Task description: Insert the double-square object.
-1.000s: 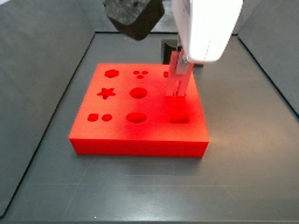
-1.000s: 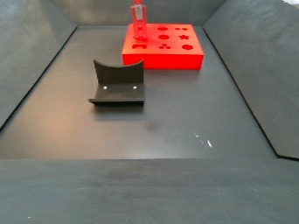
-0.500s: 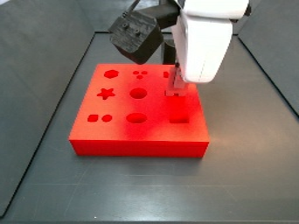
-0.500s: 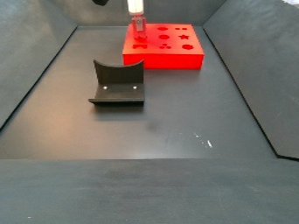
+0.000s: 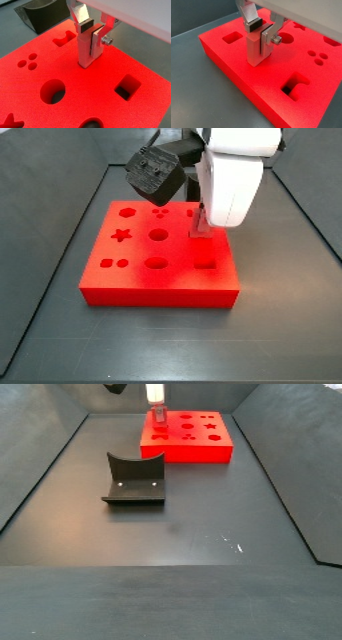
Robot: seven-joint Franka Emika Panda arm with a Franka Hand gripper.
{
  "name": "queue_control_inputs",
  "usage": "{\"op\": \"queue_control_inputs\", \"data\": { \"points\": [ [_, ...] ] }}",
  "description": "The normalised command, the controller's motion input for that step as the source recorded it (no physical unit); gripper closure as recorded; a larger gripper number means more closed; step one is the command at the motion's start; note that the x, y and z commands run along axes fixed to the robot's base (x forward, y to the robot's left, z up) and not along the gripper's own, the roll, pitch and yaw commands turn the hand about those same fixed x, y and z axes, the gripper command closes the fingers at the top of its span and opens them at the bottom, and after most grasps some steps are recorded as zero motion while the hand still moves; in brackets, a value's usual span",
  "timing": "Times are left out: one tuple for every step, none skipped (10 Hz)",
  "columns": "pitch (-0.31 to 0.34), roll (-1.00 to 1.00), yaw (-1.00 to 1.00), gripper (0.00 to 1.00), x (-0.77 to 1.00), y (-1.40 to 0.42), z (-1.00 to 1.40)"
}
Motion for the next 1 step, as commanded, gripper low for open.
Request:
{"op": "queue_control_inputs", "data": {
  "points": [
    [0.0,0.0,0.0,1.0,0.0,0.0,0.0]
  ]
}}
